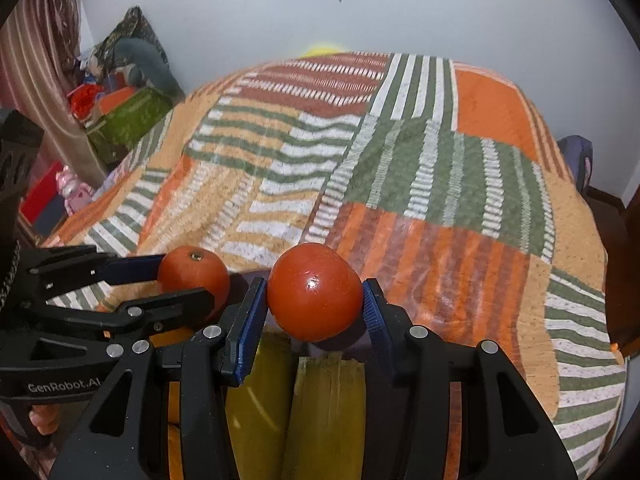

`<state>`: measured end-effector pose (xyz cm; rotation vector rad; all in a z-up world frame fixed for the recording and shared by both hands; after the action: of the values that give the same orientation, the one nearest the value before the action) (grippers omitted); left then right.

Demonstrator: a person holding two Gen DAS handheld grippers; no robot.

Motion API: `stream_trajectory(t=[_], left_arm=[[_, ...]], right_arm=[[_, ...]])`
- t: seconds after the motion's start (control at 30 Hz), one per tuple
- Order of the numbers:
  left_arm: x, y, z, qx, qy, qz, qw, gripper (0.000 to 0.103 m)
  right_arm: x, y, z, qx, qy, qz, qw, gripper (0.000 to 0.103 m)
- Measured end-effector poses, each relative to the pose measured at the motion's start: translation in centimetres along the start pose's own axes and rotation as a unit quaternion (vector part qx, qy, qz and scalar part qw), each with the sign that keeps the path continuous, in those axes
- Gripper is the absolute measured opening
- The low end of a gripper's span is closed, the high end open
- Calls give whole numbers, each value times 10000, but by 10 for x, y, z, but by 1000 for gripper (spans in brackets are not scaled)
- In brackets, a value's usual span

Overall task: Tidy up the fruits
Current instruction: 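Lower both red tomatoes onto the purple plate and open both tools, then grasp a small tangerine with the right tool while the left tool grasps another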

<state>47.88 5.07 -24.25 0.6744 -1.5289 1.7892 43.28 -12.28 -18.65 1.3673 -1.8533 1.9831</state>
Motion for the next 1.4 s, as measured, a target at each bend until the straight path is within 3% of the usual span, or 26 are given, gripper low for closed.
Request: stream_trajectory(t=[0.17,0.3,0.47,0.87,1.1,1.4], left_arm=[[0,-1,0,46,13,53,10000,51],[5,-2,0,74,35,109,9999,60],[20,-2,-1,61,-4,240,9997,62],[114,12,-4,-22,-165,843,9963,62],[179,35,-1,-220,-399,1094,9930,66],[229,82,-6,-324,-428,1026,9933,69]], right_arm=[[-8,7,-2,165,-16,-177,9997,46],[-9,4,0,108,0,-261,9996,46],[3,2,-2,141,-73,-166,9997,57],[92,-6,-31,367,189,653,9970,58],[154,4,-48,173,140,1076,9939,61],[185,39,-58,172,195,949,9952,61]])
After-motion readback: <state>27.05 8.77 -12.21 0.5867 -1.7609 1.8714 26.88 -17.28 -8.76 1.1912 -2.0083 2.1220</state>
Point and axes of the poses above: each gripper's, at about its wrist camera, not at the fingertips, and x roughly against the way its jaws point, z to its right, y to its underside, the point moved 1 cm from there along -x, roughly the way its jaws point, and after that the axes turned 9 degrees about z, right-handed, at the moved point
